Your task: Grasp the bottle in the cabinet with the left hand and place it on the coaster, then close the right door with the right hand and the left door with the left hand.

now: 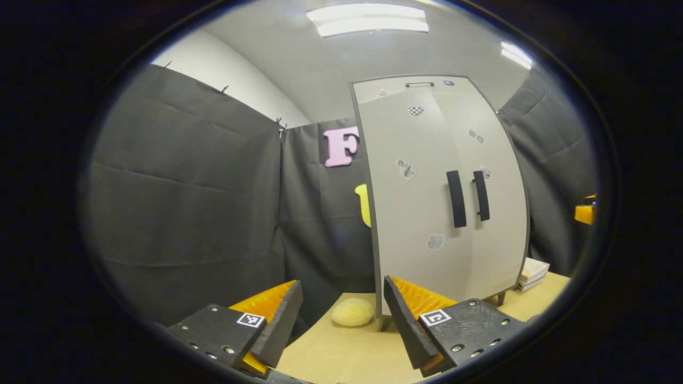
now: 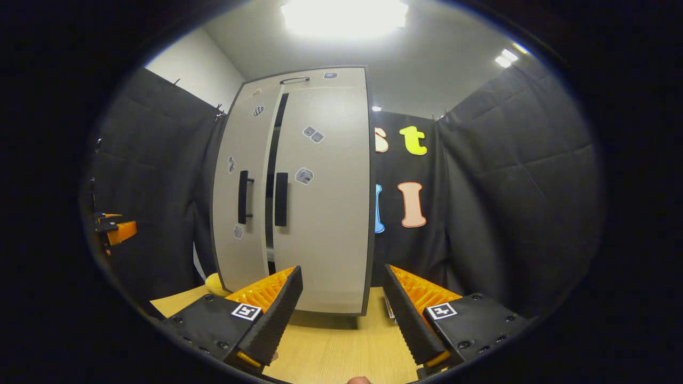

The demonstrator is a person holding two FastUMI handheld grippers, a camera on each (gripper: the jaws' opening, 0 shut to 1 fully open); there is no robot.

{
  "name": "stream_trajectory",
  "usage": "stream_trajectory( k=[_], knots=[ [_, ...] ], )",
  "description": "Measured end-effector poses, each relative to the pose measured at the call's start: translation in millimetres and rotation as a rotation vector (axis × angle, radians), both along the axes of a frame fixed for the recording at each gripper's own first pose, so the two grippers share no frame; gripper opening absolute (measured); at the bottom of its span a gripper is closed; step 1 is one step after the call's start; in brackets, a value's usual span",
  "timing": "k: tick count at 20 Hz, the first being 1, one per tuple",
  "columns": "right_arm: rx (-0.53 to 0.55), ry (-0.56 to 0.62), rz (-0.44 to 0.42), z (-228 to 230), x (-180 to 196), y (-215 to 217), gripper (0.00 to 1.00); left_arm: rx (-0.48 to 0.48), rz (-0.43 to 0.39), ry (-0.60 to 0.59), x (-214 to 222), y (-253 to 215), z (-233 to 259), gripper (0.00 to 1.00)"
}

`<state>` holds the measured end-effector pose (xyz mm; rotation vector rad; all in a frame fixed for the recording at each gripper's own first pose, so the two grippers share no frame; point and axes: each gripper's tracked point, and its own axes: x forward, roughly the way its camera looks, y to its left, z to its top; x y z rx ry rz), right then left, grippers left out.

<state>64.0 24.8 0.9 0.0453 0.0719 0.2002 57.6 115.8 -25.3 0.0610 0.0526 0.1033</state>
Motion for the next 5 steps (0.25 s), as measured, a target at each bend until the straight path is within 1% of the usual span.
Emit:
stream_trajectory(
  k=[5],
  knots=[
    [-0.009, -0.016, 0.005, 3.8, -2.6, 4.0, 0.96, 0.008, 0.001, -0.008, 0.3, 3.3, 0.4, 0.91]
  ],
)
